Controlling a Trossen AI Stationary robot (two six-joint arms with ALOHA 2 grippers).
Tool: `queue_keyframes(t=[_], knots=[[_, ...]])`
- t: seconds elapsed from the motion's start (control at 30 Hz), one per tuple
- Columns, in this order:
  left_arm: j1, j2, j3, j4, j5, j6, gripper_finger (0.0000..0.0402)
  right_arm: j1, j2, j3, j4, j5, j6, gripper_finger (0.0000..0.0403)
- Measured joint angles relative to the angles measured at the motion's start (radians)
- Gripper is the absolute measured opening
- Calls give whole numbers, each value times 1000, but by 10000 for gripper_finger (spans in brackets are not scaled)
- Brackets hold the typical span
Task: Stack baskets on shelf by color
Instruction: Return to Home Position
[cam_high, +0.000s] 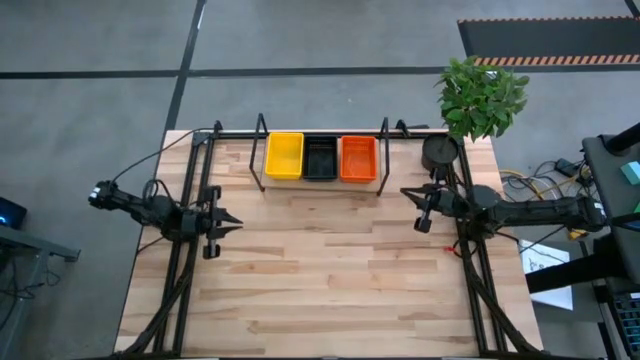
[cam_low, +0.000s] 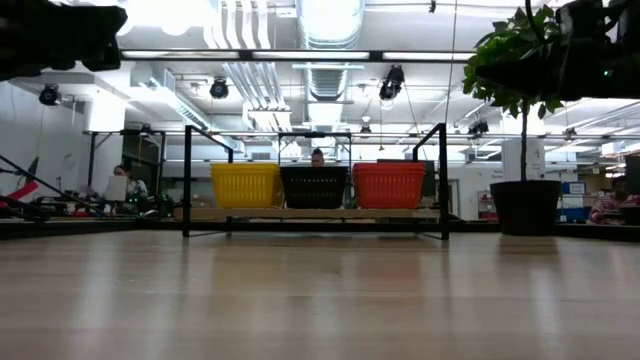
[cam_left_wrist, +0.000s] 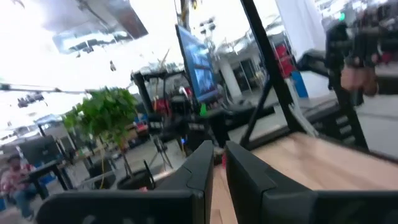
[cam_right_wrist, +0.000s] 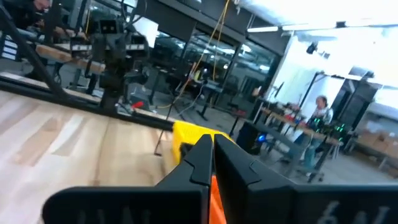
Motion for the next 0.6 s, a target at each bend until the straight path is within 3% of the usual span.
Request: queue_keyframes(t=[0.4, 0.6], knots=[[0, -2, -10, -1, -25, 0, 26, -3, -162, -3, -6, -35, -74, 8], [0, 4, -10, -1, -25, 0, 26, -3, -280, -16, -86, -71, -29, 8]])
